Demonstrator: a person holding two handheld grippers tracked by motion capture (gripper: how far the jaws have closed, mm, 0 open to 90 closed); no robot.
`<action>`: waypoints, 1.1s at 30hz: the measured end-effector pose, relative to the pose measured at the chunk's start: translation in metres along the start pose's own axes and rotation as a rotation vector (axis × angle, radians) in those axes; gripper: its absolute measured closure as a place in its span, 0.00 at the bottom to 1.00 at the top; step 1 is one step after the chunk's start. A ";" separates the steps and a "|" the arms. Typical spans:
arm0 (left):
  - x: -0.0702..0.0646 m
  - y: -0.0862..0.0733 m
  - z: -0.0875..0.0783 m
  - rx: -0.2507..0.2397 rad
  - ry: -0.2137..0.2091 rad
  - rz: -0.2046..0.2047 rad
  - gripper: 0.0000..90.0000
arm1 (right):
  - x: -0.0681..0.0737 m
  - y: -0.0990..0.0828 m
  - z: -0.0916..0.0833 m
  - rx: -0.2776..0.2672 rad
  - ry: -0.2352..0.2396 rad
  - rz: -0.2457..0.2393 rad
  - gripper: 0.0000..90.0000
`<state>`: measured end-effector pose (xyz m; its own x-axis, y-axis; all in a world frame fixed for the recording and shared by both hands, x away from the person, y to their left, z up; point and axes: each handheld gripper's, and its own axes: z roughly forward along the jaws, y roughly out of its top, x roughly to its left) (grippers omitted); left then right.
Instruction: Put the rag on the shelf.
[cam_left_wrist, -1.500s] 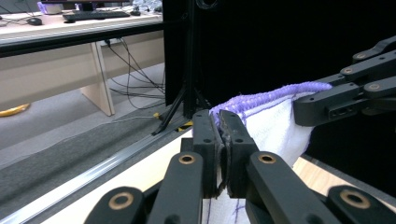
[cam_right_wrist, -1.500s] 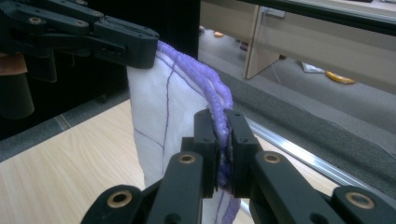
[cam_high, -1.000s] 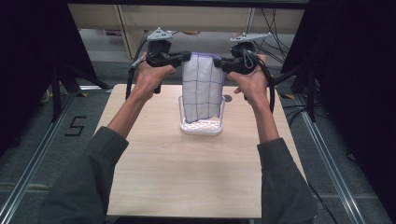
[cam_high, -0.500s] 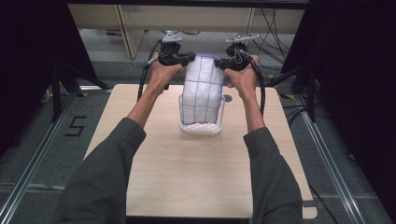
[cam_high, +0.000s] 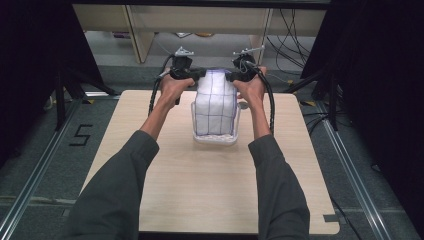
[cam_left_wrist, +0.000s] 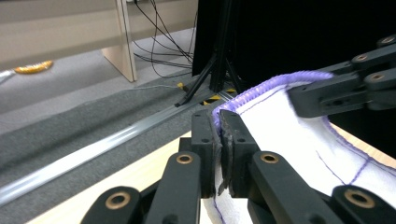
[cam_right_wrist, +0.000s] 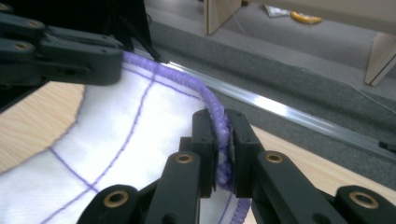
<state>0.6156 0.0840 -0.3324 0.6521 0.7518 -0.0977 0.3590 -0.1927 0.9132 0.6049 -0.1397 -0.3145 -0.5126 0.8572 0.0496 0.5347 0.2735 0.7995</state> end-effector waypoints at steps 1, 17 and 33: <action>0.000 -0.002 0.001 0.012 0.001 0.002 0.93 | 0.000 -0.002 0.002 0.012 -0.004 -0.006 0.92; 0.010 -0.017 -0.005 0.095 0.018 -0.091 0.75 | -0.005 -0.011 0.009 0.062 -0.040 0.030 0.68; 0.024 -0.030 -0.043 0.110 -0.004 -0.123 0.63 | -0.013 -0.019 -0.018 0.038 0.009 0.044 0.65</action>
<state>0.5921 0.1351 -0.3455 0.6013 0.7716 -0.2076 0.5069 -0.1675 0.8456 0.5892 -0.1641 -0.3198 -0.4934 0.8652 0.0898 0.5820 0.2517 0.7732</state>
